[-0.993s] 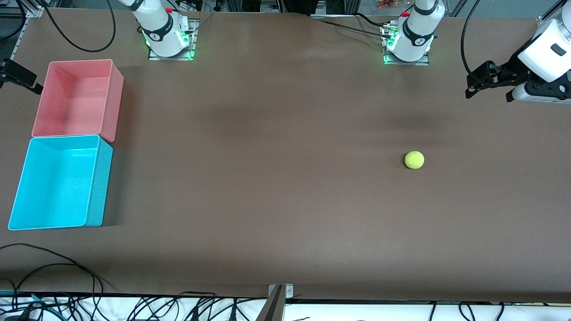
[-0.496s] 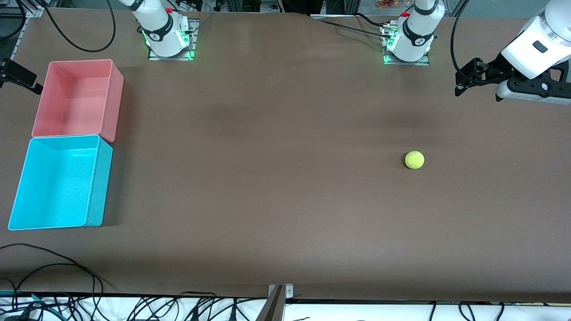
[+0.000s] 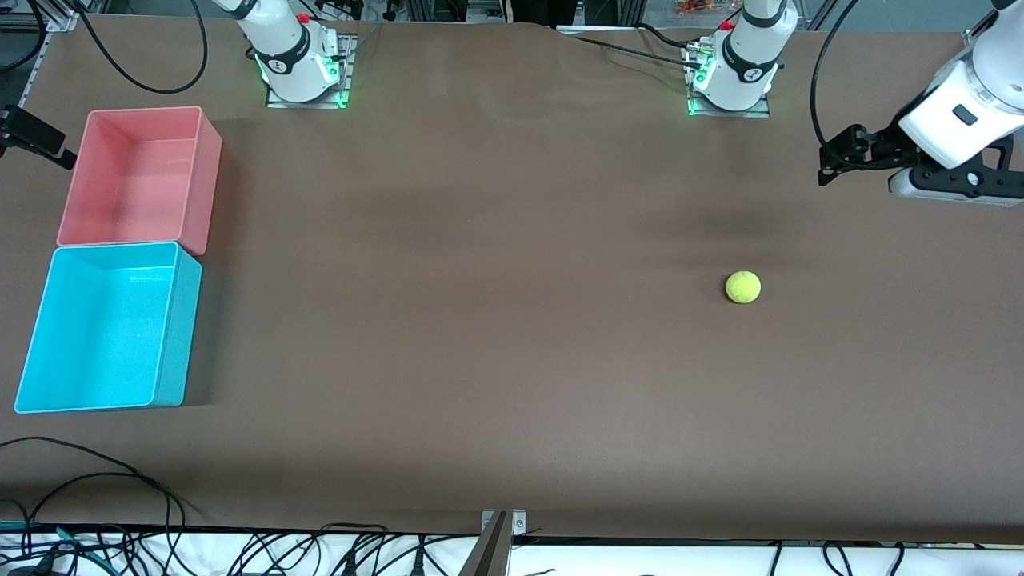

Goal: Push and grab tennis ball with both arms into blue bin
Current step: 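Lower the left gripper down beside the yellow tennis ball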

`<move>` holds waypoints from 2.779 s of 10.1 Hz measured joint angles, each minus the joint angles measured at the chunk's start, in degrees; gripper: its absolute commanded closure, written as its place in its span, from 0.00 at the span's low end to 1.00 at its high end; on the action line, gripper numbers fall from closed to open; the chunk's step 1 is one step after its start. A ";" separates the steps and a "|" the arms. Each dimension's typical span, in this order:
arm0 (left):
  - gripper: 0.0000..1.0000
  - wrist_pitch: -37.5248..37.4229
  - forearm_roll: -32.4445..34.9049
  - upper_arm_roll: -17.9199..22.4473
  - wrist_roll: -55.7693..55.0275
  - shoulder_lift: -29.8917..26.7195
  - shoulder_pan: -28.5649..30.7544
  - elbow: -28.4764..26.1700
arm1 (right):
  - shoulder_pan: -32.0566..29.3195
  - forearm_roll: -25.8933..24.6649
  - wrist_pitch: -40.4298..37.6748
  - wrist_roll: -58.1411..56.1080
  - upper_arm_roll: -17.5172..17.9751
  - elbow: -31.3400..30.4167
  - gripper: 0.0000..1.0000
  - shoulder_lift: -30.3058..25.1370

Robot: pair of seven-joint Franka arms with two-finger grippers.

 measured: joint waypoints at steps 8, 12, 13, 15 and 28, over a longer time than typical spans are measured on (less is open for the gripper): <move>0.00 18.31 0.00 -0.08 -0.05 -2.55 4.23 -13.53 | 0.02 0.02 -0.53 0.00 -0.41 0.01 0.00 -0.03; 0.00 22.27 0.00 -0.01 -0.05 -3.50 4.30 -19.98 | 0.02 0.02 -0.53 0.00 -0.42 0.02 0.00 -0.04; 0.00 22.52 0.00 -0.01 -0.05 -3.51 4.30 -20.40 | 0.02 0.02 -0.53 0.00 -0.42 0.02 0.00 -0.04; 0.00 26.41 0.00 -0.01 -0.05 -3.47 4.30 -23.22 | 0.00 0.02 -0.53 0.00 -0.49 0.03 0.00 -0.04; 0.20 43.65 -0.01 0.13 -0.05 4.65 4.52 -35.50 | 0.05 0.06 -0.56 0.00 -1.18 0.05 0.00 -0.05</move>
